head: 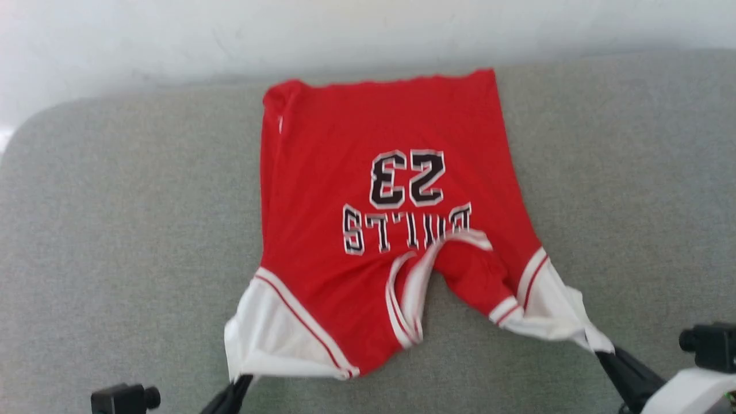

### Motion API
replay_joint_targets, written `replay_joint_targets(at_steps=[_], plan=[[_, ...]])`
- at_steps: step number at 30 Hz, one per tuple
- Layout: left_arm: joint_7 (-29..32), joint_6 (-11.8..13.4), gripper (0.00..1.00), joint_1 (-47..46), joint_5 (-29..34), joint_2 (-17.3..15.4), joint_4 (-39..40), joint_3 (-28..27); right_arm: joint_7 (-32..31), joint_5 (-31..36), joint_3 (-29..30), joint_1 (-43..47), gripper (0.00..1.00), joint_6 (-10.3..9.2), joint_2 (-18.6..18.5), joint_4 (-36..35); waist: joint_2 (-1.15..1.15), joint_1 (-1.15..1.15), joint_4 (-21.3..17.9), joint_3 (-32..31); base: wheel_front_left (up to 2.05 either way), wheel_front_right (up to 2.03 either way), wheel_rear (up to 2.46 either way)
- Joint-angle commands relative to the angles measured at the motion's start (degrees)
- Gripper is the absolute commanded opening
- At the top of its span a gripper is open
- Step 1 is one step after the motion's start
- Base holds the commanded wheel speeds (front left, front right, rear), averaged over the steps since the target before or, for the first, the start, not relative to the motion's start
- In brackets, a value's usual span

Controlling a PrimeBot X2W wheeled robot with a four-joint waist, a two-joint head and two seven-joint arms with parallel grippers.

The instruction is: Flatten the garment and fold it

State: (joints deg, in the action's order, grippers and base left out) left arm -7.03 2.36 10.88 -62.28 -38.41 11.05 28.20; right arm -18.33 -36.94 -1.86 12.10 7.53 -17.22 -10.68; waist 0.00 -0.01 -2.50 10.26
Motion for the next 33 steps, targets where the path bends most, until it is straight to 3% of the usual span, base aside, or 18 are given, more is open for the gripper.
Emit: replay_joint_targets(at_steps=[1, 14, 21, 26, 33], plan=[[0.3, 0.4, 0.0, 1.1, -0.9, -0.3, 0.6, 0.1, -0.9, -0.8, 0.5, 1.3, 0.0, -0.04, -0.1, -0.9, 0.0, 0.01, -0.1, -2.7, 0.0, 0.0, 0.0], [2.1, 3.2, 0.0, 10.1, -5.1, -4.7, 6.9, -1.2, -15.7, -4.0, 8.9, 12.9, 0.0, -0.04, 2.2, -8.6, 0.0, 0.01, 0.9, -6.8, 0.0, 0.0, 0.0], [-0.9, 2.8, 0.0, 10.0, -4.7, -4.5, 10.7, -3.3, -17.3, -1.3, 10.8, 13.4, 0.0, -0.04, 3.6, -11.8, 0.0, 0.01, 1.7, -6.1, 0.0, 0.0, 0.0], [-0.8, 1.8, 0.0, 5.5, -2.3, -3.5, 12.1, -2.4, -15.9, 2.9, 6.7, 8.0, 0.0, -0.04, 1.6, -8.0, 0.0, 0.01, 2.0, -3.6, 0.0, 0.0, 0.0], [1.1, 1.0, 0.0, 0.2, -0.4, -2.3, 11.6, -0.8, -14.5, 6.9, -0.2, -0.8, 0.0, -0.04, -0.7, 4.3, 0.0, 0.01, 2.3, -1.7, 0.0, 0.0, 0.0]])
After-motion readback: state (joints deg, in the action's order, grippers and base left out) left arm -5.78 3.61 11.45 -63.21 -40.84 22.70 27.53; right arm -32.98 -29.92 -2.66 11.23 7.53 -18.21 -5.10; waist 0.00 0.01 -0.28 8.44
